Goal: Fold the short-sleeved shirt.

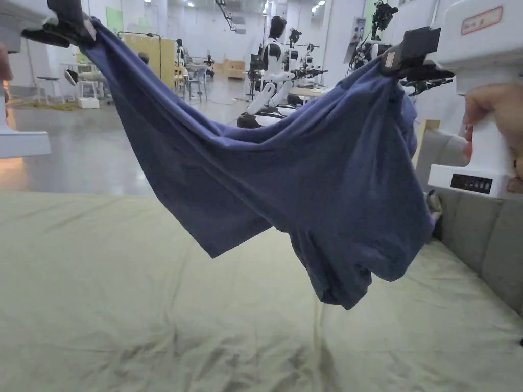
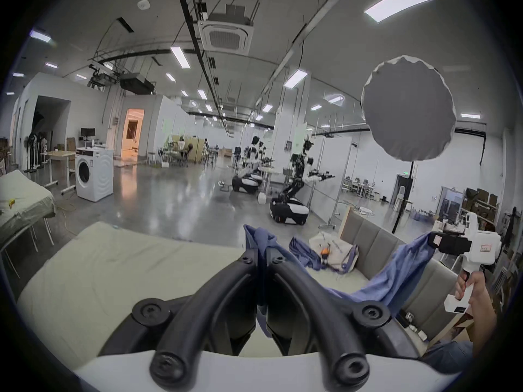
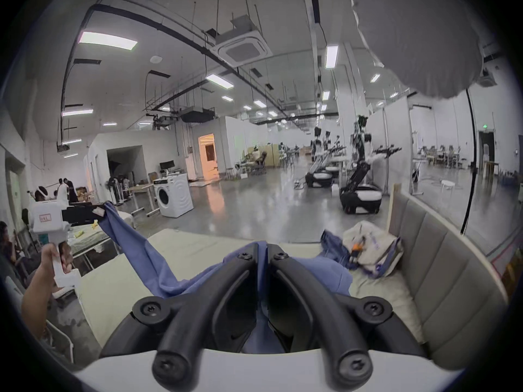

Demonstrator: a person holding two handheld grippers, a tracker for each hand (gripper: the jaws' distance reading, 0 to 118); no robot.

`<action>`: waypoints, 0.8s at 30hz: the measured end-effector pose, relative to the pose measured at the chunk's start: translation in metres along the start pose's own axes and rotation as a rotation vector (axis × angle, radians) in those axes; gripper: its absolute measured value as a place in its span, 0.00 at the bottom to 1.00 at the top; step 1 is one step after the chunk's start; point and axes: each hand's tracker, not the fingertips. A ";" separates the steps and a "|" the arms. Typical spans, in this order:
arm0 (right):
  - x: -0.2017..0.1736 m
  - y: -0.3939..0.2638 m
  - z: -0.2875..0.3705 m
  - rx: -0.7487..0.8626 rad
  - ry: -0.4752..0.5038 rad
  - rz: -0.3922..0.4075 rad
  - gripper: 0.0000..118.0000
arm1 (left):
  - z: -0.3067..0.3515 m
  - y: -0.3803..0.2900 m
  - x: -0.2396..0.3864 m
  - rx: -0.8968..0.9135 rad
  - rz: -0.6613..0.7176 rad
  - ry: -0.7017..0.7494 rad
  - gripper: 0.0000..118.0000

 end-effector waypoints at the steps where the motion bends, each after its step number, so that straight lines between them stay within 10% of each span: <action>1: -0.004 0.010 0.005 0.019 -0.024 0.014 0.04 | 0.003 0.011 0.003 0.014 -0.013 0.008 0.04; 13: -0.029 0.053 -0.011 0.001 -0.085 0.050 0.04 | -0.003 0.056 0.032 0.078 -0.073 0.068 0.04; 24: -0.012 -0.063 0.015 -0.112 0.009 -0.004 0.04 | -0.013 -0.067 0.010 -0.012 -0.030 -0.009 0.04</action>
